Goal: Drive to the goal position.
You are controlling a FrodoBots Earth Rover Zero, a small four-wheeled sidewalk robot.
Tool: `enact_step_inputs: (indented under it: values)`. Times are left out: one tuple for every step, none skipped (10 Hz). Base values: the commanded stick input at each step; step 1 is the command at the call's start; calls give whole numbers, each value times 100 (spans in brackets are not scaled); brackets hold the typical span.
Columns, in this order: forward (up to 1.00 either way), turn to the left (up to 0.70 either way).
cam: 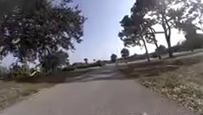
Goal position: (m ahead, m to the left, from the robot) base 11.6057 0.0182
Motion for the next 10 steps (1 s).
enact_step_inputs:
  values:
    - [100,2]
    - [100,2]
    - [100,2]
    - [100,2]
    - [100,2]
    - [100,2]
    - [100,2]
    - [100,2]
    - [100,2]
    - [100,2]
